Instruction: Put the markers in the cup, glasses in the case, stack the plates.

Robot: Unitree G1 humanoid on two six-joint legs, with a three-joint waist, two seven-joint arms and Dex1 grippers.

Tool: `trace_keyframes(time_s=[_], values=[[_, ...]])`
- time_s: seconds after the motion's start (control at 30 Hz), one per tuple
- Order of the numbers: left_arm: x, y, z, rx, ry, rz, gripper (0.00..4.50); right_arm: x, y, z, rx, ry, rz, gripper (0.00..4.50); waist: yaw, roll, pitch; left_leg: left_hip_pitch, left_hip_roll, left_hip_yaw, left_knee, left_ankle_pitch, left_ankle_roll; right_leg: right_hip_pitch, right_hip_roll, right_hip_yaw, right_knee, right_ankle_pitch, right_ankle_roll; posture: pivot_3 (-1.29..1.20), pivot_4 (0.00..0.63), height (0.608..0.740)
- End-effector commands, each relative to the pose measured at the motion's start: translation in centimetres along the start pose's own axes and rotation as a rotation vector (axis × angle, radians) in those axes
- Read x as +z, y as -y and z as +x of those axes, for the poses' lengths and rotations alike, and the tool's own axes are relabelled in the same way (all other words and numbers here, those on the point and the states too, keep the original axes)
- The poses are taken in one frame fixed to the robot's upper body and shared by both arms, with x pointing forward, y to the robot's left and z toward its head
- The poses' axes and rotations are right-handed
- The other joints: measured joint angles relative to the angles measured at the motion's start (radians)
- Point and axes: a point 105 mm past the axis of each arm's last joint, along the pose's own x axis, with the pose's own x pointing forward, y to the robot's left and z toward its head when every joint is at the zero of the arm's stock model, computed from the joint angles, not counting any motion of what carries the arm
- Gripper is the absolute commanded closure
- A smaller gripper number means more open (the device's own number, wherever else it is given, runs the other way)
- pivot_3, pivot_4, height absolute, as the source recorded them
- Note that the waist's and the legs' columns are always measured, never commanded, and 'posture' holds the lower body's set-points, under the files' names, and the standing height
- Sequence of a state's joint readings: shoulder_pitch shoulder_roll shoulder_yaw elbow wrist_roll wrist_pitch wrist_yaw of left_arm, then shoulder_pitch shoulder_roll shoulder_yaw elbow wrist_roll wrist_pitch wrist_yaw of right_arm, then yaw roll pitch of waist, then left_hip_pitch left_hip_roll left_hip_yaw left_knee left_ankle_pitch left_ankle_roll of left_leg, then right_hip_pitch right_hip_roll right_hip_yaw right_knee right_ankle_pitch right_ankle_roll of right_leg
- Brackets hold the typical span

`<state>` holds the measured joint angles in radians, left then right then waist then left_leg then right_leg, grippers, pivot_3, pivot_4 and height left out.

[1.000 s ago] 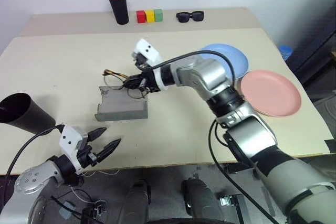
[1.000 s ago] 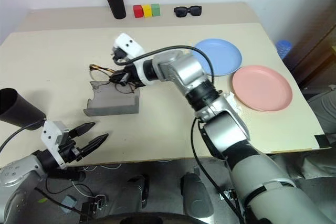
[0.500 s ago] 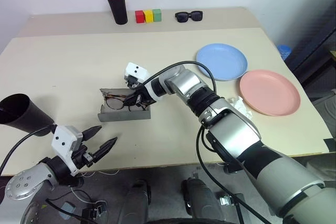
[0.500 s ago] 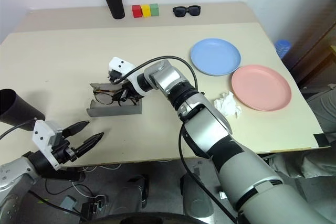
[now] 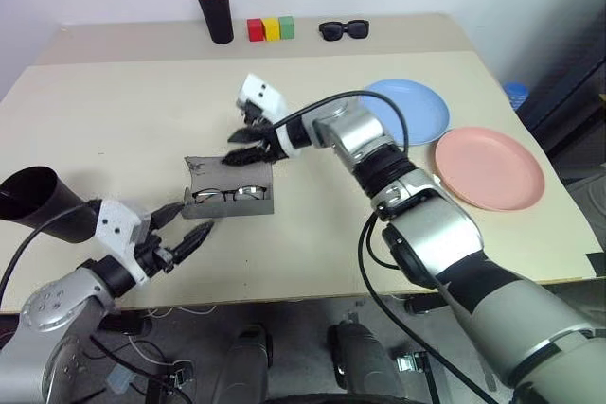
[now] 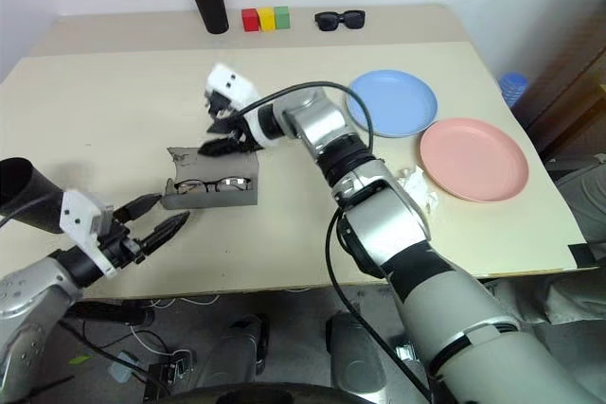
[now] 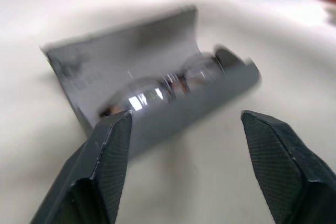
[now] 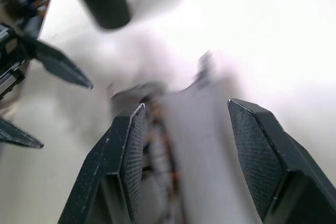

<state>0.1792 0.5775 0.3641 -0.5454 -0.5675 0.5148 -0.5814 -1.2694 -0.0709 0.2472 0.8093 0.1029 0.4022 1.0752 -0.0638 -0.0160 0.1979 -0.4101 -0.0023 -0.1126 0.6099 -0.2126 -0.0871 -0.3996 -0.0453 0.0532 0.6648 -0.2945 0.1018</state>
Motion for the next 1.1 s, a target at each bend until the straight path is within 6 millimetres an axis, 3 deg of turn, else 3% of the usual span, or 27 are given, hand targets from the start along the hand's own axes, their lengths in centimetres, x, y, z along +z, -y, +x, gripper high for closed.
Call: trace_keyframes(time_s=[0.03,0.13,0.33,0.47,0.57,0.73,1.1], values=[[1.8,-0.7,2.0,0.028,0.013,0.020,2.87,0.8,0.1,-3.3,-0.075,0.121,-0.113,1.97,0.011,-0.001,-0.001,0.000,0.000,-0.001,0.001,0.000,0.000,0.001,0.000,-0.001,0.000,0.000,0.000,0.00,0.150,0.740],[2.3,-1.3,4.4,0.032,-0.045,0.075,4.48,-0.4,-0.9,-5.5,-0.127,0.162,-0.149,1.97,0.020,-0.001,-0.001,0.000,-0.001,-0.001,0.001,0.000,0.000,0.001,0.000,-0.001,0.000,0.000,0.000,0.00,0.150,0.740],[4.6,-4.6,10.5,0.113,-0.108,-0.013,4.48,-2.2,-5.3,-9.4,-0.201,0.245,-0.245,1.97,0.018,-0.001,0.000,0.000,-0.001,-0.003,0.002,0.000,0.000,0.001,0.000,-0.002,0.002,0.000,0.001,0.00,0.150,0.740],[5.6,-5.9,12.9,0.136,-0.144,-0.016,4.48,-3.7,-6.5,-10.7,-0.276,0.222,-0.228,1.97,0.005,-0.001,0.000,0.000,-0.001,-0.001,0.002,0.000,0.000,0.001,0.000,-0.001,0.001,0.000,0.001,0.00,0.150,0.740],[4.9,-5.9,14.5,0.094,-0.252,-0.007,4.48,-5.0,-6.8,-11.9,-0.346,0.192,-0.214,1.97,0.010,-0.001,0.000,0.000,-0.001,-0.002,0.002,0.000,0.000,0.002,0.000,-0.002,0.001,0.000,0.001,0.00,0.150,0.740],[3.8,-5.4,15.0,0.012,-0.363,-0.015,4.48,-5.1,-7.2,-13.6,-0.423,0.198,-0.213,1.97,0.008,-0.001,0.000,0.000,-0.001,-0.001,0.002,0.000,0.000,0.002,0.000,-0.001,0.001,0.000,0.001,0.00,0.150,0.740],[2.3,-4.0,10.1,-0.162,-0.445,0.101,4.48,-5.4,-5.9,-15.0,-0.490,0.161,-0.232,1.97,0.006,-0.001,0.000,0.000,-0.001,-0.002,0.002,0.000,0.000,0.002,0.000,-0.001,0.001,0.000,0.001,0.00,0.150,0.740]])
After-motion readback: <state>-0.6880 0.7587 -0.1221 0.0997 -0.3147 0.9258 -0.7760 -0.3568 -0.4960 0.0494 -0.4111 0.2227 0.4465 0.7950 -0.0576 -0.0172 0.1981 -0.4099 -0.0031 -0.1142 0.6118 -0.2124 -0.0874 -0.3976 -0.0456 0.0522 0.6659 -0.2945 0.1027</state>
